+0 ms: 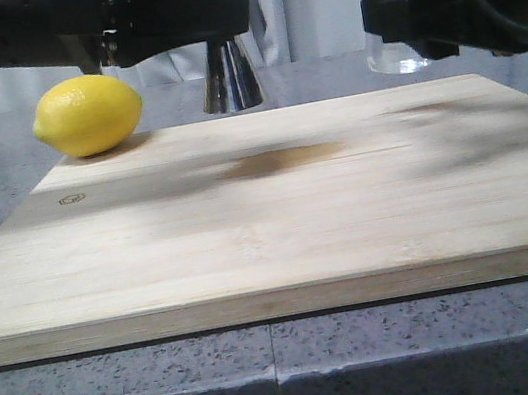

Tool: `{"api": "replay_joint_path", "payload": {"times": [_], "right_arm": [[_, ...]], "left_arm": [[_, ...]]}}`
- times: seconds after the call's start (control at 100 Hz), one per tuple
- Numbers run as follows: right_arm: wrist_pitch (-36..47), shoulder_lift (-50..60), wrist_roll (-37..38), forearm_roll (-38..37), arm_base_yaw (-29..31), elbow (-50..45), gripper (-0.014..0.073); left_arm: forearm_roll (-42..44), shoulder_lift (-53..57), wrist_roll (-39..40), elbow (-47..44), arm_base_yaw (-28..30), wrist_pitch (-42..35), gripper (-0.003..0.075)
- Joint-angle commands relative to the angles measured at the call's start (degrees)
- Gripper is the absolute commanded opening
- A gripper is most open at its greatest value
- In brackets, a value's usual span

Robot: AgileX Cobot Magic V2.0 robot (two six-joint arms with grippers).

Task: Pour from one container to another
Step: 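Lift the glass beaker with the right gripper above the jigger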

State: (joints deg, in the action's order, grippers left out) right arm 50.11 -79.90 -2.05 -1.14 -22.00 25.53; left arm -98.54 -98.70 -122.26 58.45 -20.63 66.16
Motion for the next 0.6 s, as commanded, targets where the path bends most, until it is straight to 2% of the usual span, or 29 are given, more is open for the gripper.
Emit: {"api": "replay_joint_path", "payload": {"times": [0.0, 0.19, 0.36, 0.59], "right_arm": [[0.76, 3.46, -0.41, -2.07, -0.04, 3.85, 0.0225], [-5.29, 6.05, -0.41, -2.59, -0.04, 9.87, 0.0225], [-13.95, 7.46, -0.41, -6.66, -0.04, 14.89, 0.0225], [-19.88, 8.49, -0.41, -8.56, -0.04, 19.88, 0.0225]], "left_arm": [[-4.00, 3.03, 0.59, 1.57, -0.32, 6.49, 0.0073], [-4.00, 3.03, 0.59, 1.57, -0.32, 6.49, 0.0073], [-4.00, 3.03, 0.59, 1.57, -0.32, 6.49, 0.0073], [-4.00, 3.03, 0.59, 1.57, -0.32, 6.49, 0.0073]]}}
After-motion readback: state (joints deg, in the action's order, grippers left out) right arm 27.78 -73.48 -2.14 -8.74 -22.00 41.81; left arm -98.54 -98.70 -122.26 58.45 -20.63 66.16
